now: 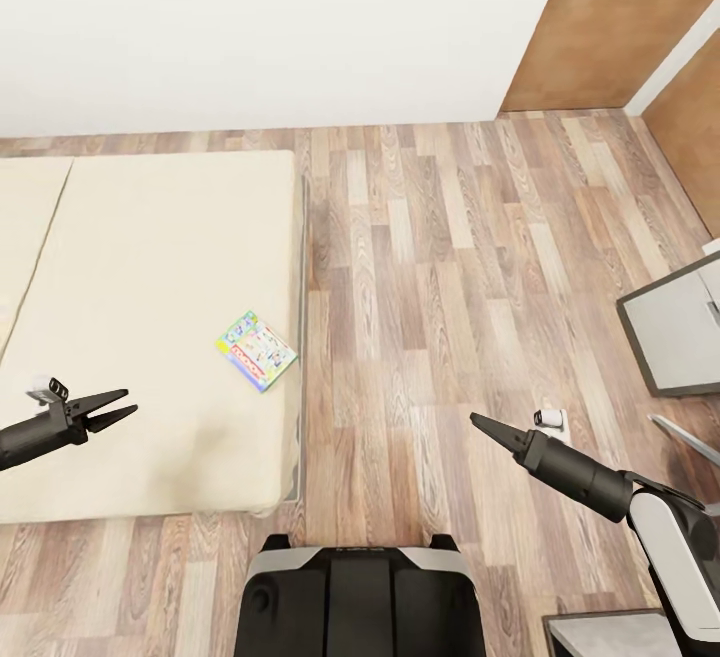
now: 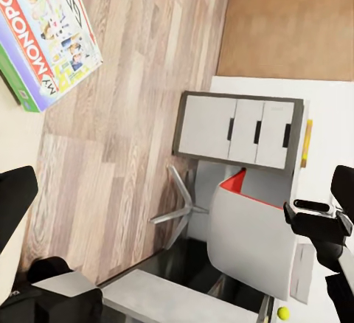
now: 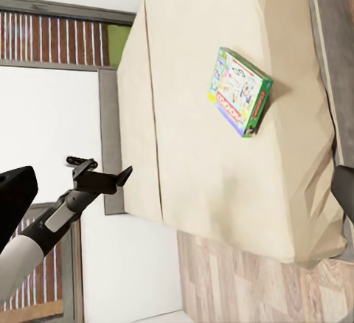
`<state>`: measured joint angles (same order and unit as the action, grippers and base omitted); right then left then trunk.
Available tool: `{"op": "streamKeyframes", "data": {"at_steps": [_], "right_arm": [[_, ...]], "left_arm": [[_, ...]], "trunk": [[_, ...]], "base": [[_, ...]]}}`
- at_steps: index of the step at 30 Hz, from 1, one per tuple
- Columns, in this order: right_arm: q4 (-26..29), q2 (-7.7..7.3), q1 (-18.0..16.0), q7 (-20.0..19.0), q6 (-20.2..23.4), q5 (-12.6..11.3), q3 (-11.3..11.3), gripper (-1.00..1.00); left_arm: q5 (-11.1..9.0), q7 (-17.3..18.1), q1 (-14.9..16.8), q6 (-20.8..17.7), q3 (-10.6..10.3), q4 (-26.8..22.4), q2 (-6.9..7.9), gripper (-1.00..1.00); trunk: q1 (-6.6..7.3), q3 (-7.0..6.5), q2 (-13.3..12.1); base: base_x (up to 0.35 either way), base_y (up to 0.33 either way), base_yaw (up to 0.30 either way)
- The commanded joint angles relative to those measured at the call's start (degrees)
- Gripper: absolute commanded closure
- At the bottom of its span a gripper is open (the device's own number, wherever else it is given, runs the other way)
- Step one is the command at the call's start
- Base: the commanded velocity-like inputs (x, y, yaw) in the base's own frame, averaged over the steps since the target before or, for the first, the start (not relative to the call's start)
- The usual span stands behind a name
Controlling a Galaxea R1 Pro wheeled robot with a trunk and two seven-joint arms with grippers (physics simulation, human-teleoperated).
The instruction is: Put all the toys in the child's room - the three board games (two on the bed and one on the table), the two jigsaw puzzles on the table, and the tennis ball on the table - inside the toy box on the table in the child's room.
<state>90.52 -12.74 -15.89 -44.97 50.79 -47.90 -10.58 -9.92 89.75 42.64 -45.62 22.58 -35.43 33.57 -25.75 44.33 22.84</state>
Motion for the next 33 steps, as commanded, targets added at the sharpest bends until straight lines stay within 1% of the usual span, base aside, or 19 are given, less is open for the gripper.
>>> {"op": "streamKeyframes", "data": {"at_steps": [1,33], "right_arm": [[0.01,0.0,-0.02,-0.12,0.28,-0.03,-0.05,-1.0],[-0.08,0.0,-0.02,-0.11,0.2,0.0,-0.1,-1.0]], "left_arm": [[0.08,0.25,0.04,-0.61,0.01,0.01,0.01,-1.0],[0.08,0.25,0.01,-0.6,0.01,0.18,-0.08,-1.0]], "trunk": [[-0.04,-0.04,0.08],[-0.04,-3.06,0.08]], "base": [[0.0,0.0,0.063],[0.0,0.0,0.066]]}}
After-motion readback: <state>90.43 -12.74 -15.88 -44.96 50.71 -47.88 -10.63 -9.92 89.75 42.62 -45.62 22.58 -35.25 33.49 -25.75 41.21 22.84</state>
